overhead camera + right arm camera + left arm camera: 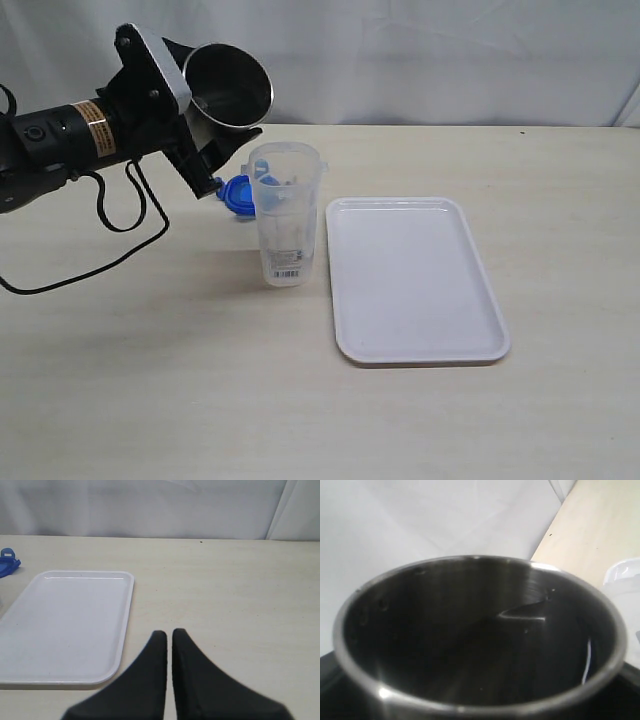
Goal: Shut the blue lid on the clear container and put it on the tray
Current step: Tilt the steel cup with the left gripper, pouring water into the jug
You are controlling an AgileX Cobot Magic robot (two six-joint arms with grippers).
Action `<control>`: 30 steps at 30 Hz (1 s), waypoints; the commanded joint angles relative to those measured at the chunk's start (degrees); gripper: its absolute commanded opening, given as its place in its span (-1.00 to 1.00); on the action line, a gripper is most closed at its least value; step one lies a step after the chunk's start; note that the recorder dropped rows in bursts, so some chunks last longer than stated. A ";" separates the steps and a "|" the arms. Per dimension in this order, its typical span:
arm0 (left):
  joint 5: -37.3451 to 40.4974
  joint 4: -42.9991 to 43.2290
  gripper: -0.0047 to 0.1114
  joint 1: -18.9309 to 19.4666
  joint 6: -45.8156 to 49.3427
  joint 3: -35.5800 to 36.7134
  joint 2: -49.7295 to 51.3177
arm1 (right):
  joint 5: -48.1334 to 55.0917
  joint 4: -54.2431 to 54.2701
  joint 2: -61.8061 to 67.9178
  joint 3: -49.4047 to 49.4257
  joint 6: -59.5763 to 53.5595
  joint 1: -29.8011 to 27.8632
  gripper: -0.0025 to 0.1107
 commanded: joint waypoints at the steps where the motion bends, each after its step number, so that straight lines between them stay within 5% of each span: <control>1: -4.00 -1.62 -0.92 -0.11 2.12 -0.89 -1.24 | -0.62 -0.10 -0.26 0.17 -0.43 0.09 -0.88; 30: -2.43 -2.00 -0.92 -1.04 10.04 -0.89 -1.24 | -0.62 -0.10 -0.26 0.17 -0.43 0.09 -0.88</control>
